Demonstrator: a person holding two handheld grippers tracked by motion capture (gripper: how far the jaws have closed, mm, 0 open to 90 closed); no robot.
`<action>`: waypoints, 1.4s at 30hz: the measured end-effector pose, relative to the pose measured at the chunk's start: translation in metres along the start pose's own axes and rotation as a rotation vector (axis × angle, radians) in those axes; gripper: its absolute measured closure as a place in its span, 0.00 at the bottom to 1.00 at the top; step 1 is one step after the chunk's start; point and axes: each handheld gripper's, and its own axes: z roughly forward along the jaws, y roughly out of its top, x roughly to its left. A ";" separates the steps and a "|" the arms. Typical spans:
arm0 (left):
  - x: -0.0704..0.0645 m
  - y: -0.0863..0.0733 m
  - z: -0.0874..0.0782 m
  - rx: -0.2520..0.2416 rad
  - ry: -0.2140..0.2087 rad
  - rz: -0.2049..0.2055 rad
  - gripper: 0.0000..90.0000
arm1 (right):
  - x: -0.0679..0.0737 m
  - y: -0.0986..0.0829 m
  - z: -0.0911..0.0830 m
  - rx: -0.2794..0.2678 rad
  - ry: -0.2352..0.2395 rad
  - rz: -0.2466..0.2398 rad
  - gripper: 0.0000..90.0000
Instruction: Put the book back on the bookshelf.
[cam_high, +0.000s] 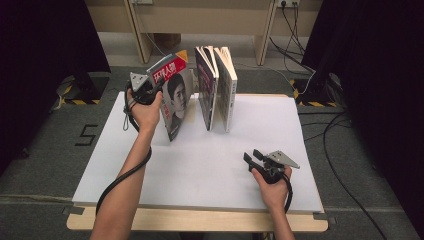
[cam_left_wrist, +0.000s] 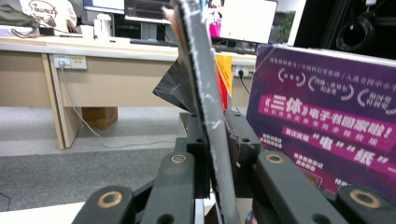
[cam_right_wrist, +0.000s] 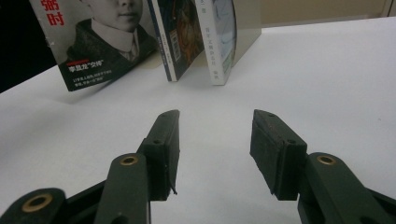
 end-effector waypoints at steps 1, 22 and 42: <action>-0.001 -0.001 0.001 0.007 -0.003 -0.001 0.88 | 0.000 0.000 0.000 -0.005 -0.002 0.000 0.59; -0.005 -0.009 0.014 0.124 -0.056 -0.051 0.73 | 0.001 0.000 0.000 -0.003 -0.005 -0.010 0.59; -0.005 -0.021 0.022 0.213 -0.113 -0.115 0.93 | 0.000 0.000 0.000 0.002 -0.003 -0.003 0.58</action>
